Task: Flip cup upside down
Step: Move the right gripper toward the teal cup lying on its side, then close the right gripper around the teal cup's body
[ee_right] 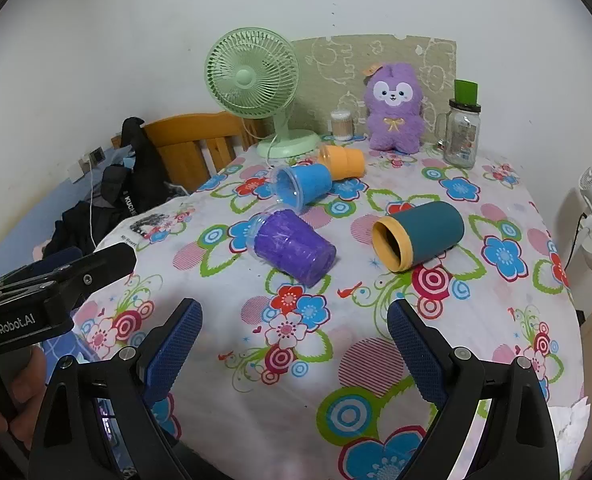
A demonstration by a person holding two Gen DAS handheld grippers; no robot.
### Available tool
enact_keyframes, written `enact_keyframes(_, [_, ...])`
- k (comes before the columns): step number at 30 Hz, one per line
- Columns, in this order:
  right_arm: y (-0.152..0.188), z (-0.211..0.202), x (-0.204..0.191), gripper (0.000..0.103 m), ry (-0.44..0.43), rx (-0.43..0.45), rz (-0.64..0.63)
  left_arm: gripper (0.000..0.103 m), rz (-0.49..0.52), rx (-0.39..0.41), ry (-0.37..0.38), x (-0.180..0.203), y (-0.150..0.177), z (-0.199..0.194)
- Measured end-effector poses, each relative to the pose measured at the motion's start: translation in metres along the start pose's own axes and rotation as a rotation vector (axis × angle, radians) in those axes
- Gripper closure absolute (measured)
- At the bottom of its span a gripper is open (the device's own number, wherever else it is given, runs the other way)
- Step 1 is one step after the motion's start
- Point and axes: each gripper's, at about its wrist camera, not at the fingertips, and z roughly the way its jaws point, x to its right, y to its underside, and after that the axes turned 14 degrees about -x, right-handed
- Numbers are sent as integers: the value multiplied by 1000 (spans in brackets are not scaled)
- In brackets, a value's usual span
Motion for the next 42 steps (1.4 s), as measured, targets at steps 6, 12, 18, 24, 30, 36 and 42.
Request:
enact_keyframes(6, [-1,1,2,8,-1,-7,3,0,1,-1,1,1,0,1])
enact_keyframes(12, [-1,1,2,8,0,-7,3,0,1,-2,0,1,-1,1])
enact_keyframes(18, [0,2,5,8,1,-6,10,0,2,-4,1,2,0,2])
enact_keyframes(24, [1,2,8,8,5,-11,16,0,3,-7,0,4,0,5])
enact_keyframes(30, [2,9,13,8,11,-28,37,0,11,-21,2,7,2,12])
enact_keyframes(36, [2,21,36,8,27,-48,116,0,36,-53,7,14,-2,27])
enact_keyframes(42, [-7,32,68,8,59,-70,227,0,90,-78,30,30,-15,46])
